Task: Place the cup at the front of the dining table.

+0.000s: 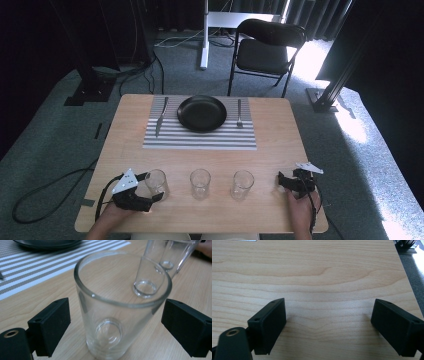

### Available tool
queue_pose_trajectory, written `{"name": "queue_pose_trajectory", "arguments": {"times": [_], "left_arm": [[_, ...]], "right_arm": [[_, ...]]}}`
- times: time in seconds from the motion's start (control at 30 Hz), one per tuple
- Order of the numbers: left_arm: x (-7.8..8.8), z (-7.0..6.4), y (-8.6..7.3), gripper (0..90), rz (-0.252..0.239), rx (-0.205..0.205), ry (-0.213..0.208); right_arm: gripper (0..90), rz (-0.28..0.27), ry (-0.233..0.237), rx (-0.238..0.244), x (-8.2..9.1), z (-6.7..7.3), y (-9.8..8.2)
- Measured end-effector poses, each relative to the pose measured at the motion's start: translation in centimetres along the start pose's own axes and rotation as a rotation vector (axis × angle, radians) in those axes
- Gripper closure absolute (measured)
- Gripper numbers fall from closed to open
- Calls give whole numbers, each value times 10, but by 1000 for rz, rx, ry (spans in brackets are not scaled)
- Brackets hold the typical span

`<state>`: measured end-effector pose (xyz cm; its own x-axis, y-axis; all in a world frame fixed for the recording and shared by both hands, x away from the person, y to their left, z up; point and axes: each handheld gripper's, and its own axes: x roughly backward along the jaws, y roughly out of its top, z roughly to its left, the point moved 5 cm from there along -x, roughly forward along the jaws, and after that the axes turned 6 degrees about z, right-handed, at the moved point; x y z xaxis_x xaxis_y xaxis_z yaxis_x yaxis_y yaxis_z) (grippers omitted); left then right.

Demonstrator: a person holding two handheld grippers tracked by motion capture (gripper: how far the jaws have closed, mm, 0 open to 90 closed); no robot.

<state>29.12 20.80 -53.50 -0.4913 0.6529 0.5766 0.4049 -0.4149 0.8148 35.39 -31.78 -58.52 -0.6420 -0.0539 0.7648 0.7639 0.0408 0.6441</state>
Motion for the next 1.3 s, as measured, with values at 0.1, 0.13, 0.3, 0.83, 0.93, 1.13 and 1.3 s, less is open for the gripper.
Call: {"name": "queue_pose_trajectory", "arguments": {"times": [0.1,0.13,0.3,0.83,0.93,1.13,1.3], "left_arm": [[-1,0,3,91,-28,5,20],[-1,0,4,107,-38,6,28],[-1,1,4,147,-77,11,38],[-9,-6,11,164,-158,32,48],[-12,-7,10,204,-156,37,54],[-11,-7,10,266,-189,63,79],[-11,-8,11,269,-166,64,109]], "right_arm": [[122,0,0,0,0,0,0],[122,0,0,0,0,0,0],[122,0,0,0,0,0,0],[122,0,0,0,0,0,0],[122,0,0,0,0,0,0],[122,0,0,0,0,0,0],[122,0,0,-1,0,0,0]]}}
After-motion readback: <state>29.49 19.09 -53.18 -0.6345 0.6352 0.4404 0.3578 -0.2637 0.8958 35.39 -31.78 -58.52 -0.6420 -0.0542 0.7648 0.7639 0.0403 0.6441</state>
